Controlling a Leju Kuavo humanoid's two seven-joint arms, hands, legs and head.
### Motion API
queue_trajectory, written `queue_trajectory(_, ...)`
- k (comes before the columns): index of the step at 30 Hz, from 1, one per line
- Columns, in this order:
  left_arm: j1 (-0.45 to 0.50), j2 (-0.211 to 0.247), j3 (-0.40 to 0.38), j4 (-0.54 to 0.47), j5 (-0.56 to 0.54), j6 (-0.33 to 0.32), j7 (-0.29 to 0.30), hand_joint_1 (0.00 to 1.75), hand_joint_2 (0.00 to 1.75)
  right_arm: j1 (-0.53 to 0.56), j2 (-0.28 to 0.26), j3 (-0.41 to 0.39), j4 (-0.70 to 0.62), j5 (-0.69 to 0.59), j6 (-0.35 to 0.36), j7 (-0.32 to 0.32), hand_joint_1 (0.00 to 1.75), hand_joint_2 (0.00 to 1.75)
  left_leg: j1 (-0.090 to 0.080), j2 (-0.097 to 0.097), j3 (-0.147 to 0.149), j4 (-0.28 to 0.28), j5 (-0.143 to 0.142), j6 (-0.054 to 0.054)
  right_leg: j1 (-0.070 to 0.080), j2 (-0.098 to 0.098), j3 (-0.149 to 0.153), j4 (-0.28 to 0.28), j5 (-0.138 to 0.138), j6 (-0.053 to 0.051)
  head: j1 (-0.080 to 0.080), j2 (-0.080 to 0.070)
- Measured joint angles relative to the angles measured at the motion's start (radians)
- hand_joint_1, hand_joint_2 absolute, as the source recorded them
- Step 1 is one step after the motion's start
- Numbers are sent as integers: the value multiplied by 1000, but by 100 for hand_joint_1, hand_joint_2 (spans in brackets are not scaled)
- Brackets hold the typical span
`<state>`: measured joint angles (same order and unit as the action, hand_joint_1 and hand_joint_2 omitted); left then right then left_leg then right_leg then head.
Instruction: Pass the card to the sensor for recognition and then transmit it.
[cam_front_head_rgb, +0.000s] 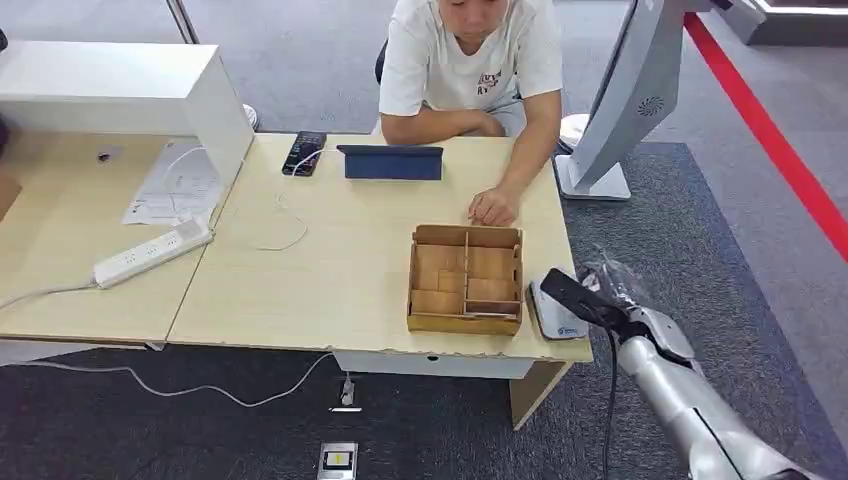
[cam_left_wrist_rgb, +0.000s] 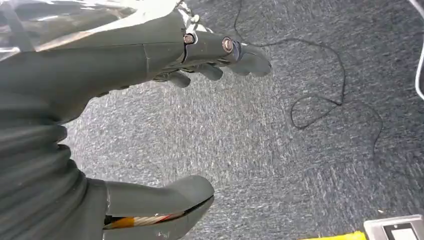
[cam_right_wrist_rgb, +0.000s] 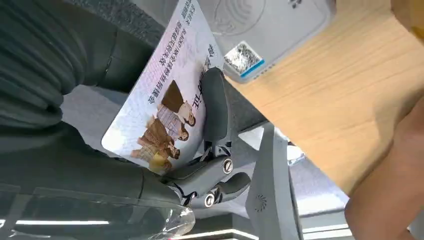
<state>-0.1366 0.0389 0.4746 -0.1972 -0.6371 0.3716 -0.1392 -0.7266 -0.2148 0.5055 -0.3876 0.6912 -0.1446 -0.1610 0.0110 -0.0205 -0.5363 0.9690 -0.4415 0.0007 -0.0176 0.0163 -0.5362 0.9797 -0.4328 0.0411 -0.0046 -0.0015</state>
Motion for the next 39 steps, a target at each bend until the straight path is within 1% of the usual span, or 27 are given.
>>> queue_trajectory(13,2,0,0,2,-3,8,-3,0,175,8,3,13,27,0,32,14,175,175,0,1,1,0,0,0,0,0,0,0,0,0,0,0)
queue_trajectory(26,3,0,0,3,-4,8,-5,0,175,17,6,13,30,-18,25,18,175,175,0,1,3,0,0,0,0,0,2,0,1,0,0,0)
queue_trajectory(29,2,0,0,3,-5,7,-5,0,175,15,4,13,29,-55,26,4,175,175,0,1,2,0,0,0,0,0,2,0,1,0,0,0)
queue_trajectory(33,2,0,0,3,-3,6,-5,0,175,-13,4,-4,28,-152,61,-27,175,175,0,1,1,0,1,0,0,0,1,0,1,0,0,0)
queue_trajectory(35,1,0,0,3,-5,5,-5,0,175,-46,2,-23,18,-199,78,-38,175,175,0,1,0,0,2,0,0,0,0,0,2,1,0,0)
queue_trajectory(39,-7,0,0,3,-19,5,-5,0,175,-145,-6,-56,-6,-261,98,-52,175,175,0,0,-1,0,4,0,0,0,-2,0,3,1,0,0)
